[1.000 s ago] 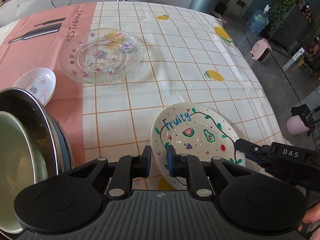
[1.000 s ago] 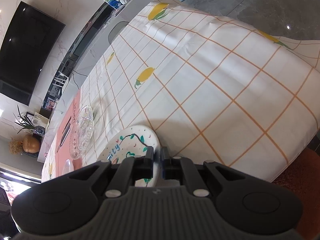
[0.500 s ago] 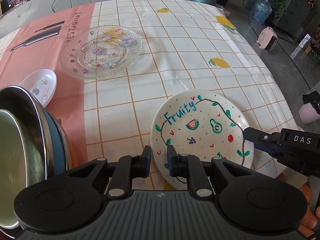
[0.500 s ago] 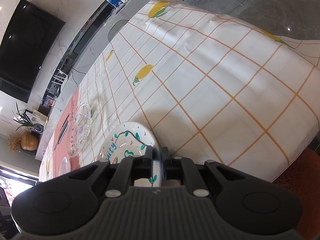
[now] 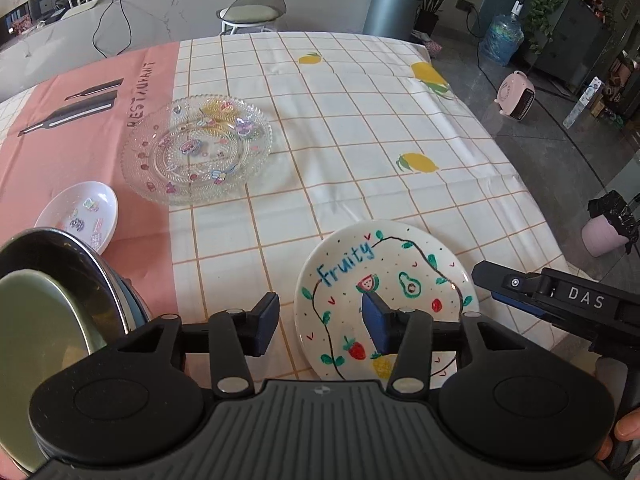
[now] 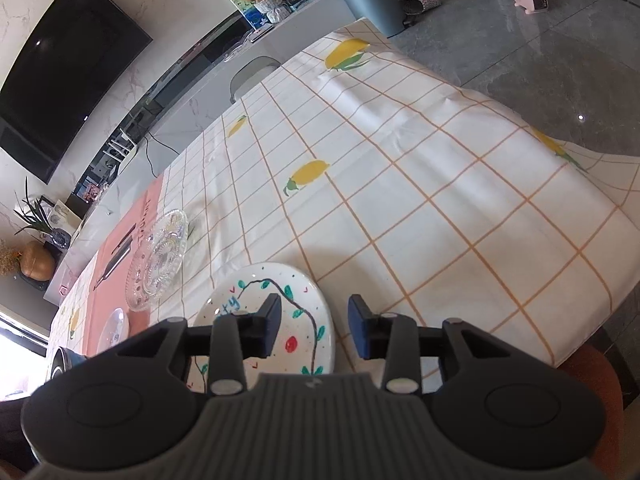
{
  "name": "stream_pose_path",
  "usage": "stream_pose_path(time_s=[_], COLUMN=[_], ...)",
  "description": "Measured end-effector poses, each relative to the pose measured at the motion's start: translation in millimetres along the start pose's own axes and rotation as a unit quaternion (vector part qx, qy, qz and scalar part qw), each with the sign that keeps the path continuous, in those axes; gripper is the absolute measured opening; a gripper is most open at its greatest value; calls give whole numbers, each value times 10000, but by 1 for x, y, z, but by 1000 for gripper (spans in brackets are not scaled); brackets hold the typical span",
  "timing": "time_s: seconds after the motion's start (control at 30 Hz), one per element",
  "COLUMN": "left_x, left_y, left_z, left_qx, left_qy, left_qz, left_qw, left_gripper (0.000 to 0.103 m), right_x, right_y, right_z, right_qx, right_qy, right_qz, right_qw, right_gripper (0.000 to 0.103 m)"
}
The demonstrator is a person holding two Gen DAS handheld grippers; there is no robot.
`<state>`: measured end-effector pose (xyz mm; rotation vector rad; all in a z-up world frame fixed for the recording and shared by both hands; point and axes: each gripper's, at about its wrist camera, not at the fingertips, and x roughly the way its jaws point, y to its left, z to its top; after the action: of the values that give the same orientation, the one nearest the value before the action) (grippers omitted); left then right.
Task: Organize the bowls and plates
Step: 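Open both grippers to release the 'Fruity' plate, then move both grippers to the clear glass plate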
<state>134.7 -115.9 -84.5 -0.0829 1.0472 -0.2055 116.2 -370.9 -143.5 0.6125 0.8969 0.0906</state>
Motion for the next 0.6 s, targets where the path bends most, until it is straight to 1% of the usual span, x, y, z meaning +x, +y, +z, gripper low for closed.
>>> stream_pose_path(time_s=[0.13,0.17,0.23,0.4,0.6], left_x=[-8,-10,-15,-27,-40], left_y=[6,10,17,37,59], left_z=[13,16,23,43,72], left_qx=[2,-44,-119,-192,-43], left_qy=[34,60,88,112,37], left_qz=[-339,-395,-454,-370,-235], left_qw=[9994,9992,9989,9991,9997], left_gripper=[55,55,55,55,55], right_x=[1,2,3,9,21], right_y=[5,7,12,32,58], right_z=[5,6,9,15,25], right_qx=[-1,-14,-75,-428,-716], right_qy=[8,21,42,61,151], right_qz=[60,75,74,-39,65], right_qw=[10000,10000,9999,9991,9973], right_gripper=[43,43,47,50,52])
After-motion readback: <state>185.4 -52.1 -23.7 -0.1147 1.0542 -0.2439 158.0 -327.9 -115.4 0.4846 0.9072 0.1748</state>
